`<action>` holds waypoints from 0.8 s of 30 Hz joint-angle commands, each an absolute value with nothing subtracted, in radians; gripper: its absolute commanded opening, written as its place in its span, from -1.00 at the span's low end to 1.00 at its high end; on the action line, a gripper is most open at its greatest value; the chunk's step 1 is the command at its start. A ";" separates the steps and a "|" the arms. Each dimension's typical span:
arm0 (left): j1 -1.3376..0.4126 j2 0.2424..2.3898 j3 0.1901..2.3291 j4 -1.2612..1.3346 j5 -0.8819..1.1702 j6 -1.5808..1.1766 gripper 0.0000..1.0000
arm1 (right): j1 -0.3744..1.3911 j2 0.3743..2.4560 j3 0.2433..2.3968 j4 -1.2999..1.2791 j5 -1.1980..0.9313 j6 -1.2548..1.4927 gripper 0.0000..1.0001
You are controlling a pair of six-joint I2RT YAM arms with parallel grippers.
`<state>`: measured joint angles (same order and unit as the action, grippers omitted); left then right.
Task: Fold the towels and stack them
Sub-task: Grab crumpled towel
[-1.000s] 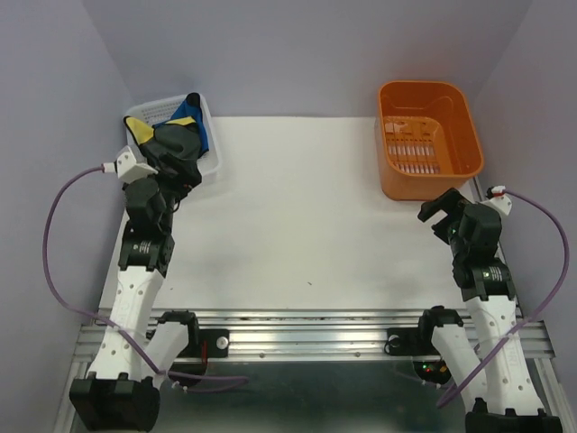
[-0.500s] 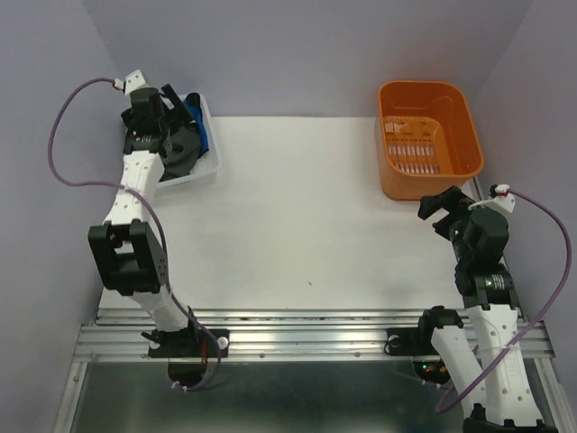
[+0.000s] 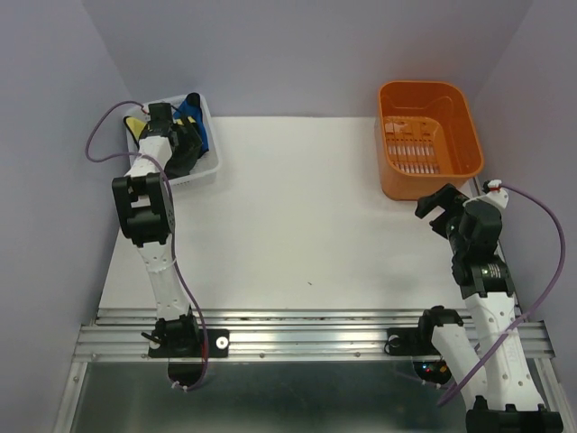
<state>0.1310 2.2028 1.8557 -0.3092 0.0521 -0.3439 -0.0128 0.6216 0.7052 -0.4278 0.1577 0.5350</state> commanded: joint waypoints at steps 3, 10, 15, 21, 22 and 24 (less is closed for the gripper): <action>0.127 2.180 1.922 -0.302 0.035 -0.316 0.78 | -0.017 0.607 0.701 -0.402 0.210 0.528 1.00; 0.129 2.236 1.971 -0.322 0.023 -0.316 0.35 | -0.017 0.615 0.701 -0.410 0.222 0.531 1.00; 0.127 2.255 2.010 -0.336 0.029 -0.324 -0.31 | -0.017 0.635 0.704 -0.413 0.218 0.531 1.00; 0.126 2.246 2.010 -0.322 0.018 -0.310 -1.00 | -0.017 0.635 0.707 -0.413 0.221 0.528 1.00; 0.127 2.224 2.000 -0.321 0.014 -0.313 -1.00 | -0.017 0.632 0.707 -0.413 0.219 0.526 1.00; 0.126 2.189 1.991 -0.322 0.009 -0.314 -1.00 | -0.017 0.632 0.709 -0.413 0.219 0.525 1.00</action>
